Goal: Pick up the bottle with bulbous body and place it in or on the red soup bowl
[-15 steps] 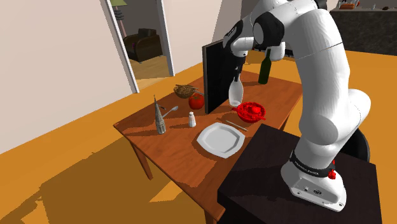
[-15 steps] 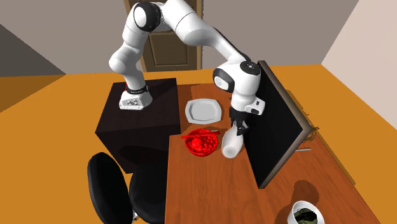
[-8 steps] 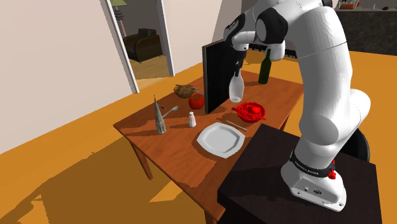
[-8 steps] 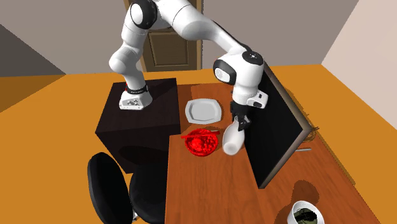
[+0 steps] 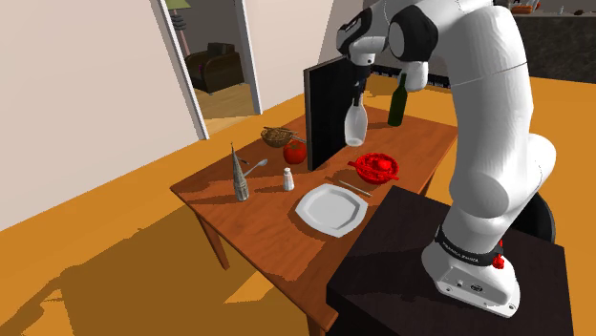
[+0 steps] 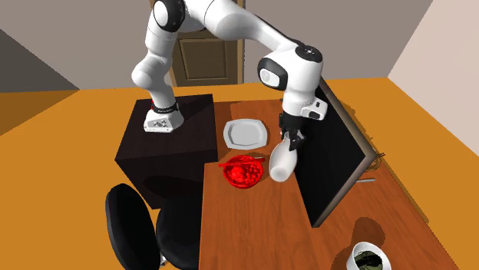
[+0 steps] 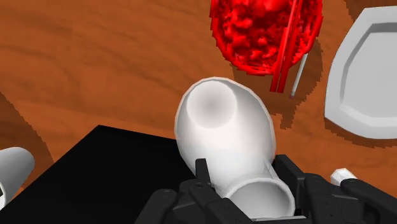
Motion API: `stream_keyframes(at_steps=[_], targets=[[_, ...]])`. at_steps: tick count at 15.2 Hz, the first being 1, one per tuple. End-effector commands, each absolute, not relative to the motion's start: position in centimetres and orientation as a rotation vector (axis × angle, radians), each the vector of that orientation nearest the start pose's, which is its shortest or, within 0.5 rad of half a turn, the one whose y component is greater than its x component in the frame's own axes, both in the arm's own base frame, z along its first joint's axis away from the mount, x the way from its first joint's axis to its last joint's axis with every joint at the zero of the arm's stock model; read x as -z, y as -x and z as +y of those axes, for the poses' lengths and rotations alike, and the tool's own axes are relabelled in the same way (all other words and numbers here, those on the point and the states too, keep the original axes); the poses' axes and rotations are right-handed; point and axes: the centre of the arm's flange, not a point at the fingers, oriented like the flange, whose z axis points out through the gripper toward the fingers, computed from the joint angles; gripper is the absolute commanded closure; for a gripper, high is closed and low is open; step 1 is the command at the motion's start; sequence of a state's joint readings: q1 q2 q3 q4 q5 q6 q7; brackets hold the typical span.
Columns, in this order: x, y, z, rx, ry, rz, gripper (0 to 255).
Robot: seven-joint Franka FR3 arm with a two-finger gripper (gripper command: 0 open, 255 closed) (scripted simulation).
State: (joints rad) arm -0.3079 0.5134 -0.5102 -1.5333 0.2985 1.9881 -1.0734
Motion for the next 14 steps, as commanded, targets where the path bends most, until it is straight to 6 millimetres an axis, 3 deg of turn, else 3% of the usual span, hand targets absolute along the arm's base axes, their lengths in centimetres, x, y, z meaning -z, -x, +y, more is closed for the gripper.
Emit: stream_keyframes(at_steps=[1, 10, 14], targets=[[-39.9, -52.0, -45.0, 0.050, 3.118, -0.300, 255], [-44.3, -52.0, -45.0, 0.050, 3.118, -0.300, 255], [-46.8, -47.7, -43.3, 0.050, 3.118, -0.300, 255]])
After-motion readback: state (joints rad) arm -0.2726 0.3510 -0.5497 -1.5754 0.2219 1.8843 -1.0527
